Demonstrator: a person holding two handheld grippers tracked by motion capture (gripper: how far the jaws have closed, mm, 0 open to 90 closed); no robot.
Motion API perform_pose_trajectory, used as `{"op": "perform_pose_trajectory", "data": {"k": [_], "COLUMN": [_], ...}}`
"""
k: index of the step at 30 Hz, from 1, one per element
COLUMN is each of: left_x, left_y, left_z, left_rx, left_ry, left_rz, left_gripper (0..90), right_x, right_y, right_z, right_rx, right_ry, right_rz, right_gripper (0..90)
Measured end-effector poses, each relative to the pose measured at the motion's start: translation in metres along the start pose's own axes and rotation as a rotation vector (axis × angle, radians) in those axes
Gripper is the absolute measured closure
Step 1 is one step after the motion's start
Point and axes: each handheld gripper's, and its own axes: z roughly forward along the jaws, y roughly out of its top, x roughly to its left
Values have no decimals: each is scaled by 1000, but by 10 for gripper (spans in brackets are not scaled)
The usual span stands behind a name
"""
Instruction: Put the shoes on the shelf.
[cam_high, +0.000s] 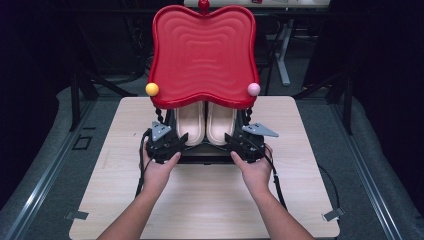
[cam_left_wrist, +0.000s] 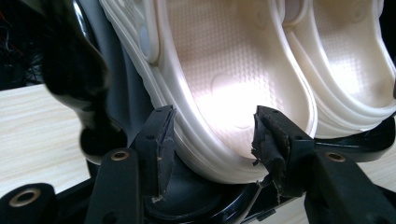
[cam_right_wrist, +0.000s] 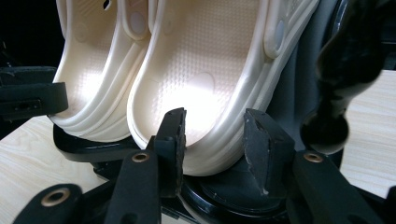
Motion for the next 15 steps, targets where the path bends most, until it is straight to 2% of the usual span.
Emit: {"op": "perform_pose_trajectory", "data": {"k": [5,15], "left_x": [-1,-4], "left_y": [0,1], "left_z": [1,4], "left_rx": [1,-3], "left_ry": [9,20], "left_rz": [4,15], "left_gripper": [524,549], "right_x": [5,6], "right_y": [0,0], "right_z": [3,6], "right_rx": [-1,-12], "right_ry": [-23,-32], "right_rz": [-44,-51], "right_gripper": [623,637]}}
